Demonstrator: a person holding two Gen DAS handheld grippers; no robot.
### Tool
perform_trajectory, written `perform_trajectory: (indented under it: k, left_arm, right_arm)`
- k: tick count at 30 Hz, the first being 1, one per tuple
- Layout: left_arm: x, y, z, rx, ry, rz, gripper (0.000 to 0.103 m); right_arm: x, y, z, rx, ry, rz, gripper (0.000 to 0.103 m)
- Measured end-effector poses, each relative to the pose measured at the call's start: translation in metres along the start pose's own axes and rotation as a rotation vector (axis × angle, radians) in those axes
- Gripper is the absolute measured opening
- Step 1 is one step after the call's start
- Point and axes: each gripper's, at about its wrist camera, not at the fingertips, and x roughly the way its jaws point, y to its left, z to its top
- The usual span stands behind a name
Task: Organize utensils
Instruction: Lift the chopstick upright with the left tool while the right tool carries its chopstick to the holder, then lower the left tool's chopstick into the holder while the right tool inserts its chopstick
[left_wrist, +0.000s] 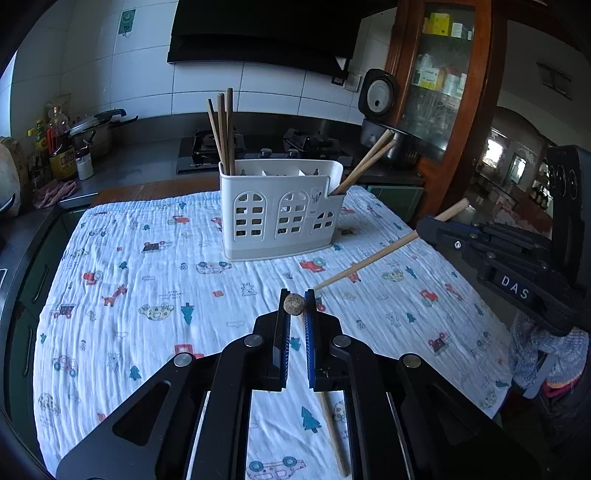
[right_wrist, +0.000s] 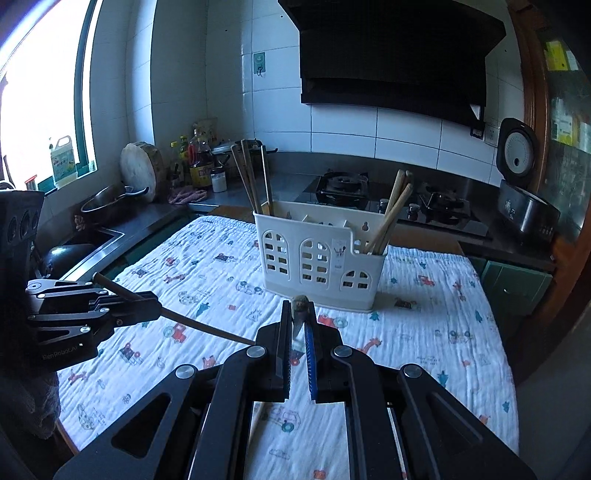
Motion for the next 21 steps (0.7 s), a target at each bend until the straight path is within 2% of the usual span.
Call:
perform_trajectory:
  k: [11, 21]
  left_arm:
    - [0.008, -0.003, 0.063, 0.044, -0.017, -0.004, 0.006]
    - [-0.009, -0.023, 0.145, 0.106, -0.142, 0.009, 0.006]
  right_arm:
    - [-0.007, -0.023, 0.082, -0.049, 0.002, 0.004, 0.007]
    - [-0.01, -0.042, 0.141, -0.043, -0.069, -0.007, 0.007]
